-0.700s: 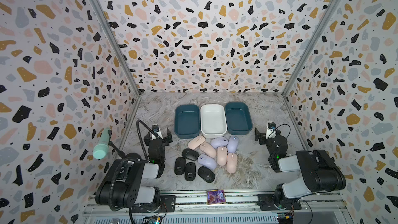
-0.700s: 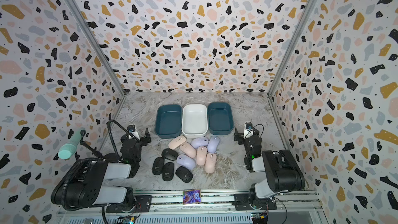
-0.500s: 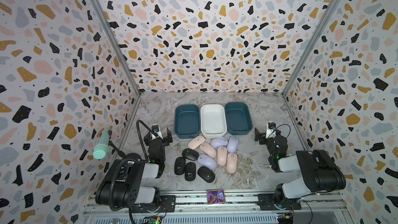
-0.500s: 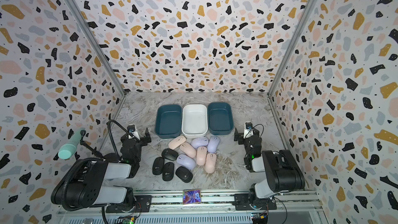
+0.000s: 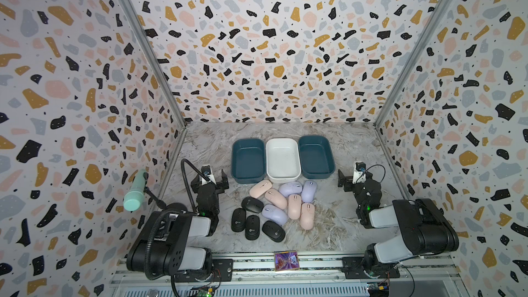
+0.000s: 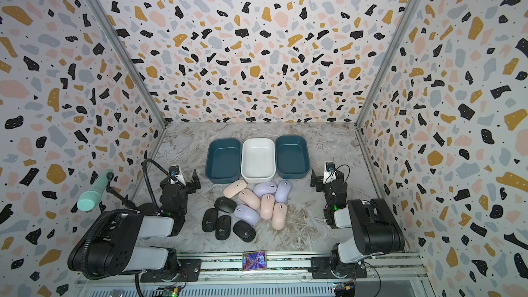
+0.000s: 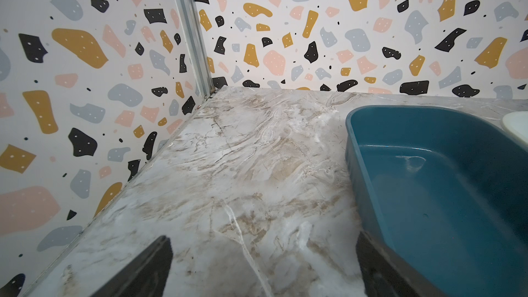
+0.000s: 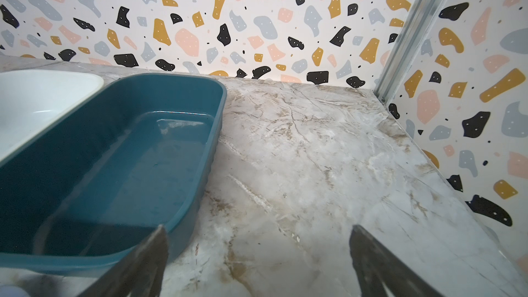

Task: Place the mice by color into the storage box
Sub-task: Pick up the mouse from the center of the board.

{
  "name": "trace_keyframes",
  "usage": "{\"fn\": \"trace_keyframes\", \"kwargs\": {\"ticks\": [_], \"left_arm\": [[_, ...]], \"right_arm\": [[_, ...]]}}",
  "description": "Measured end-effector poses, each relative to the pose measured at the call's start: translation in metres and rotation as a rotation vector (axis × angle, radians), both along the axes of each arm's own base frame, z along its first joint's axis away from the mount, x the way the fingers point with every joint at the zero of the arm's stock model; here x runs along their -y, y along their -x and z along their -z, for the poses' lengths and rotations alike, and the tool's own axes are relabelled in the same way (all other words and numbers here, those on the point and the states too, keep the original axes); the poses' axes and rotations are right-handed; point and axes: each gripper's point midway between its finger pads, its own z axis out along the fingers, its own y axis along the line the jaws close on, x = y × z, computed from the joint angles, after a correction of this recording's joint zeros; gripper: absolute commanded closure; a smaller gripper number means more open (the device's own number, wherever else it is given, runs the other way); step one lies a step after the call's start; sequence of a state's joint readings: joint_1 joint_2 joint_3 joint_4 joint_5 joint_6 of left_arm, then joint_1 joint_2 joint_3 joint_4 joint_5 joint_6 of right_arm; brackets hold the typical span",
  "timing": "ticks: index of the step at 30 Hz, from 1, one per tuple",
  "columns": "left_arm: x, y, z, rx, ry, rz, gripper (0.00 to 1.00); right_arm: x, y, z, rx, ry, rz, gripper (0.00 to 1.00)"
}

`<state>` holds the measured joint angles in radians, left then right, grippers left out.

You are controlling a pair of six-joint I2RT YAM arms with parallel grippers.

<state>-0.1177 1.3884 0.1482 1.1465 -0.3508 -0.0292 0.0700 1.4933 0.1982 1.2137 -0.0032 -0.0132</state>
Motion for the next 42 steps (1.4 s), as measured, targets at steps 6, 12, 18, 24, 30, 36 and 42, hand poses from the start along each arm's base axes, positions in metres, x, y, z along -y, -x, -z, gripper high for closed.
{"fn": "trace_keyframes", "kwargs": {"ticks": [6, 12, 18, 24, 30, 36, 42], "left_arm": [[0.0, 0.0, 0.0, 0.0, 0.0, 0.0, 0.01], [0.0, 0.0, 0.0, 0.0, 0.0, 0.001, 0.01], [0.0, 0.0, 0.0, 0.0, 0.0, 0.002, 0.01], [-0.004, 0.004, -0.011, 0.024, 0.006, -0.026, 0.17], [-0.02, 0.017, -0.088, 0.2, 0.118, -0.126, 0.22], [-0.022, 0.025, -0.137, 0.255, 0.277, -0.148, 0.25], [-0.011, 0.021, -0.117, 0.083, 0.353, -0.132, 0.26]], "right_arm": [[0.001, 0.0, 0.0, 0.0, -0.002, 0.001, 0.01], [0.004, 0.0, 0.0, 0.0, -0.004, 0.008, 0.01], [0.004, 0.0, 0.0, 0.0, -0.003, 0.007, 0.03], [0.004, -0.006, -0.006, -0.042, 0.003, 0.042, 0.17], [-0.021, -0.039, -0.103, 0.038, -0.031, 0.04, 0.18], [-0.099, -0.03, -0.107, -0.098, -0.031, -0.093, 0.18], [-0.148, 0.004, -0.071, -0.33, -0.05, -0.174, 0.17]]}}
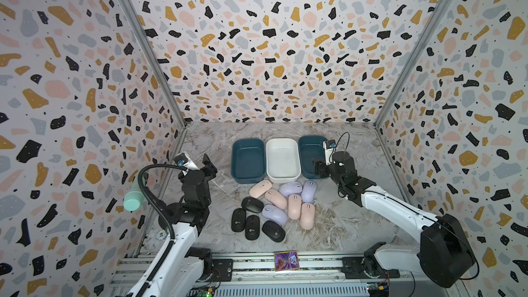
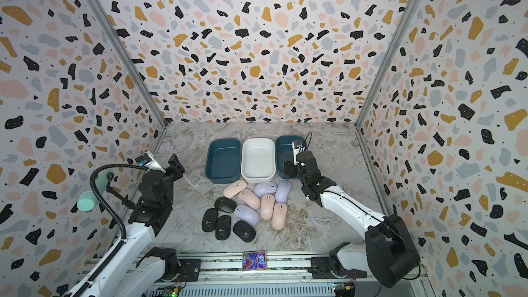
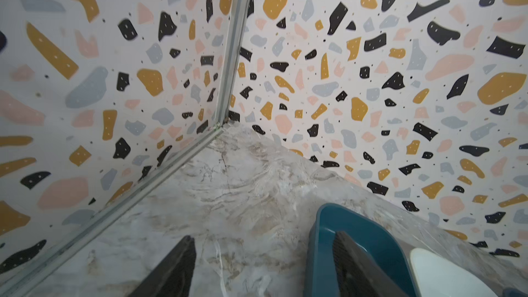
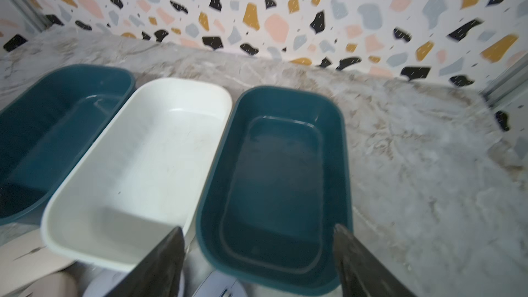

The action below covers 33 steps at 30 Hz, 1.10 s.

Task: Place the mice by color into the storage box
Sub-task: Pick up the mouse from the center of the board.

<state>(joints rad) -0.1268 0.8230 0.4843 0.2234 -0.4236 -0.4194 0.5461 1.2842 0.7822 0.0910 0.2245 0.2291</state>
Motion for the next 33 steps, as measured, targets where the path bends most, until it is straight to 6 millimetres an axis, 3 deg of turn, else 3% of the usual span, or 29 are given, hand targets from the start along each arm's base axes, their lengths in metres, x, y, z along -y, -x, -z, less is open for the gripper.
{"fn": "trace_keyframes", "kwargs": {"ticks": [7, 10, 24, 33], "left_arm": [[0.025, -0.002, 0.038, -0.168, 0.036, 0.096, 0.25], [0.035, -0.006, 0.042, -0.201, 0.037, 0.132, 0.25], [0.098, -0.026, 0.028, -0.247, -0.086, 0.31, 0.26], [0.117, -0.026, 0.028, -0.264, -0.144, 0.36, 0.26]], "right_arm": [[-0.039, 0.047, 0.037, -0.223, -0.062, -0.02, 0.11], [-0.041, 0.058, 0.058, -0.318, -0.078, 0.019, 0.1], [-0.034, 0.072, 0.107, -0.501, -0.17, 0.185, 0.11], [-0.029, 0.073, 0.121, -0.525, -0.178, 0.249, 0.11]]}}
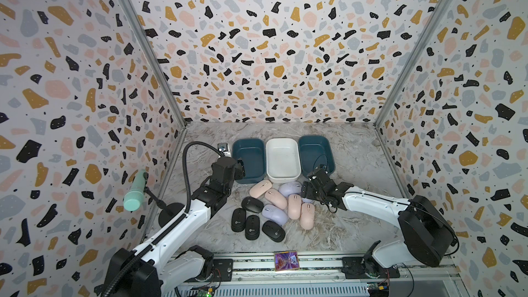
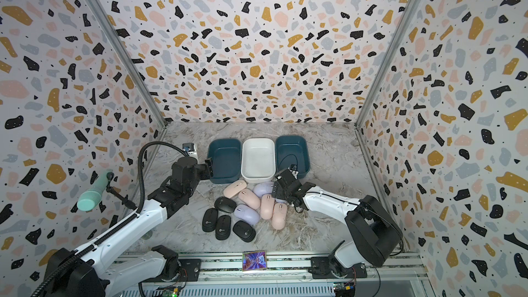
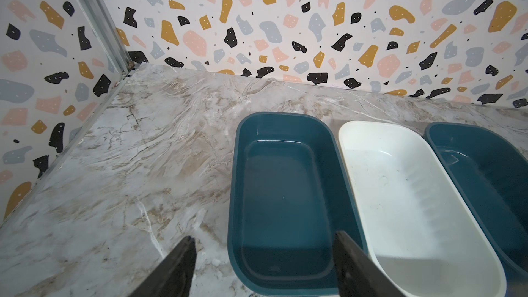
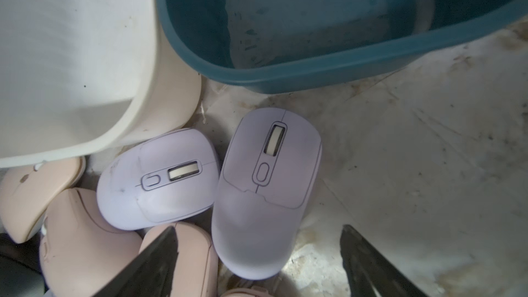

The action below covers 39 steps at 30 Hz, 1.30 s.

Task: Place the mice by color into the storage box
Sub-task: Pick up the mouse from the center of the board.

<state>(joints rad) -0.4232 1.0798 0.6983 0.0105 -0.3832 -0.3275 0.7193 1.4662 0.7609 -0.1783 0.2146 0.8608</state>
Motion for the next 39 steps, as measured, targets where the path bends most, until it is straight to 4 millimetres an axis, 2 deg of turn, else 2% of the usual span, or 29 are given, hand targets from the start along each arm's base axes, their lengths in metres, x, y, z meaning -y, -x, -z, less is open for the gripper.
{"fn": "trace_keyframes", "kwargs": {"ticks": [7, 11, 39], "left_arm": [[0.002, -0.001, -0.003, 0.014, 0.007, 0.009, 0.26], [0.003, -0.002, -0.004, 0.017, 0.011, 0.013, 0.26], [0.01, -0.006, 0.004, 0.001, 0.01, 0.031, 0.26]], "right_arm": [[0.008, -0.002, 0.024, -0.031, 0.063, 0.039, 0.13], [0.01, -0.006, 0.03, -0.034, 0.091, 0.052, 0.14], [0.013, -0.023, 0.036, -0.003, 0.184, 0.059, 0.22]]}}
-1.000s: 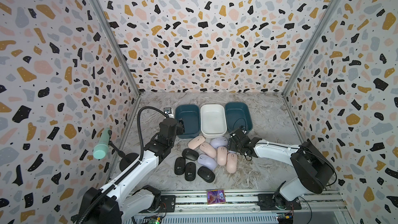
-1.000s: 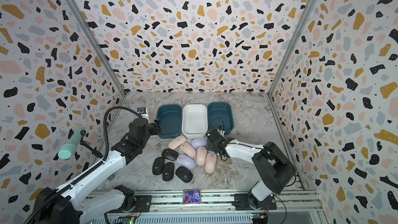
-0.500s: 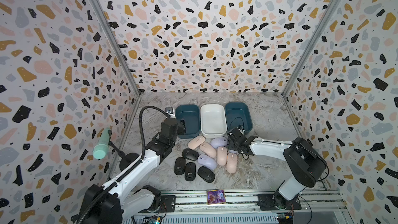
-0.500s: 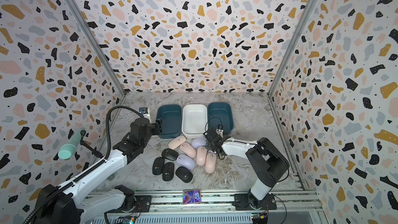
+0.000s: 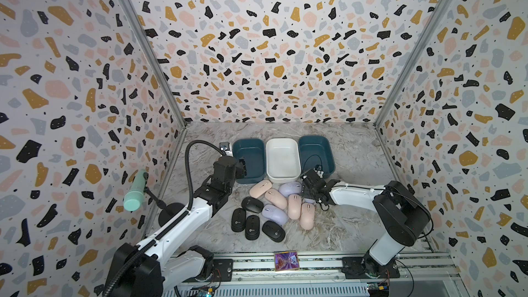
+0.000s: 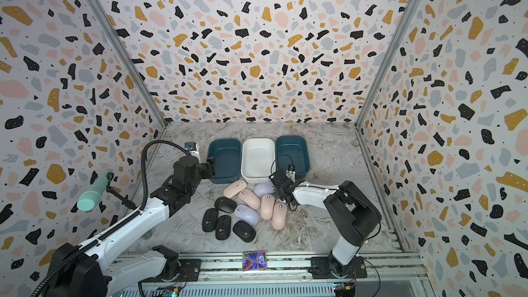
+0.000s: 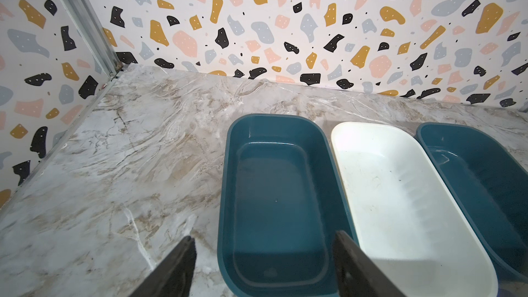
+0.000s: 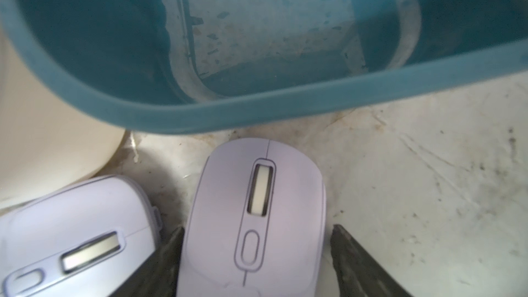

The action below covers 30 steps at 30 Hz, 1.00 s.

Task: Place the mice by color into the storage box
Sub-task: Pick up the mouse from the center of the board.

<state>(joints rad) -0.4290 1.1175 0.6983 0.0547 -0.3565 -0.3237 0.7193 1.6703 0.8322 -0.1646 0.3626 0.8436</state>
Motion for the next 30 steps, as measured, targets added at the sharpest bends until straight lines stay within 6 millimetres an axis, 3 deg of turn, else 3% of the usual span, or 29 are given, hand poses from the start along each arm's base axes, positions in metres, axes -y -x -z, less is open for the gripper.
{"fn": "trace_keyframes", "kwargs": {"ticks": [14, 30], "left_arm": [[0.0002, -0.0005, 0.0024, -0.006, -0.012, 0.004, 0.26], [0.0008, 0.0013, -0.0027, 0.007, -0.007, 0.006, 0.26]], "right_arm": [[-0.001, -0.0048, 0.0004, 0.007, 0.02, -0.006, 0.29], [-0.0004, -0.0024, 0.0009, 0.003, 0.033, -0.037, 0.47]]}}
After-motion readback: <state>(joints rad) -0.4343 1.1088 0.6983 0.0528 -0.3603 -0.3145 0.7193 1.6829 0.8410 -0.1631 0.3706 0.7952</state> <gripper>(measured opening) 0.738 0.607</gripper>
